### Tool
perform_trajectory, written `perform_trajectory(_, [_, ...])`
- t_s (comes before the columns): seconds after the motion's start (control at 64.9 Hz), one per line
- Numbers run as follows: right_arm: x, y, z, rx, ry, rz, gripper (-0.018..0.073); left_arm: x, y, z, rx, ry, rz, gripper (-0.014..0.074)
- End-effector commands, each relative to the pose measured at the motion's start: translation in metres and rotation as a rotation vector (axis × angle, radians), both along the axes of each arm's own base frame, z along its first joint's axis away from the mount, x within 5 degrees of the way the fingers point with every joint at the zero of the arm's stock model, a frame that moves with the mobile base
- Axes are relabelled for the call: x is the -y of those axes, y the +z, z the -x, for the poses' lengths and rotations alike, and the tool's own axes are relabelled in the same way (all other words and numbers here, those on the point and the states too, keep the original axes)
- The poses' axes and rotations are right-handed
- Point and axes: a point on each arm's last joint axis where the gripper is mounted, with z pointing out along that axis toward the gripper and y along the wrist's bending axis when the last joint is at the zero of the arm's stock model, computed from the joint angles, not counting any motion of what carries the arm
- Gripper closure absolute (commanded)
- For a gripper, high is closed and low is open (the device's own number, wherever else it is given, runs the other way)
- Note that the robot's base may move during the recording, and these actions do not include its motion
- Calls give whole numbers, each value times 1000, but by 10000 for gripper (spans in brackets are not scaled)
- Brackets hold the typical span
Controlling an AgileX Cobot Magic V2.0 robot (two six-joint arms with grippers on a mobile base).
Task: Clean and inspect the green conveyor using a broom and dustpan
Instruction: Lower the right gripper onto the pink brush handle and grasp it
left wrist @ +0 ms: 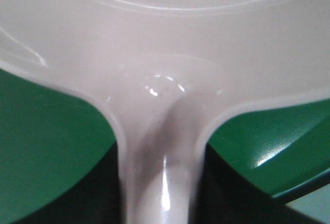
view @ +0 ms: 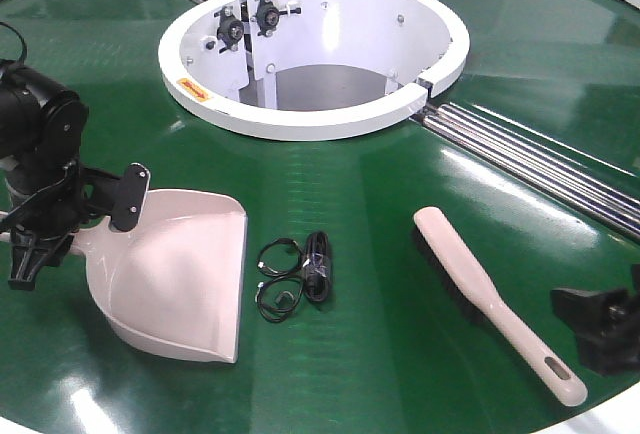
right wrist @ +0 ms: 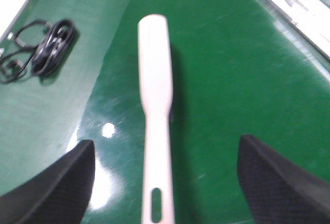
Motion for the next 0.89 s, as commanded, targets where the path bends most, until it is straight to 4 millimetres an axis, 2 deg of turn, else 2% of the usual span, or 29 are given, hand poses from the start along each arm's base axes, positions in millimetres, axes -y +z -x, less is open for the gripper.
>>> perform_trajectory(0.0, [-7, 21, -19, 16, 14, -17, -2, -1, 26, 3, 66, -7, -14, 603])
perform_trajectory(0.077, [-11, 24, -33, -55, 8, -12, 0, -1, 26, 3, 66, -7, -14, 603])
perform_trajectory(0.246, [-18, 17, -63, -211, 2, 11, 2, -1, 26, 3, 66, -7, -14, 603])
perform_trajectory(0.632, [-23, -28, -109, -437, 6, 126, 11, -1, 26, 3, 66, -7, -14, 603])
perform_trajectory(0.878, [-28, -47, -133, -552, 13, 159, 46, -1, 26, 3, 66, -7, -14, 603])
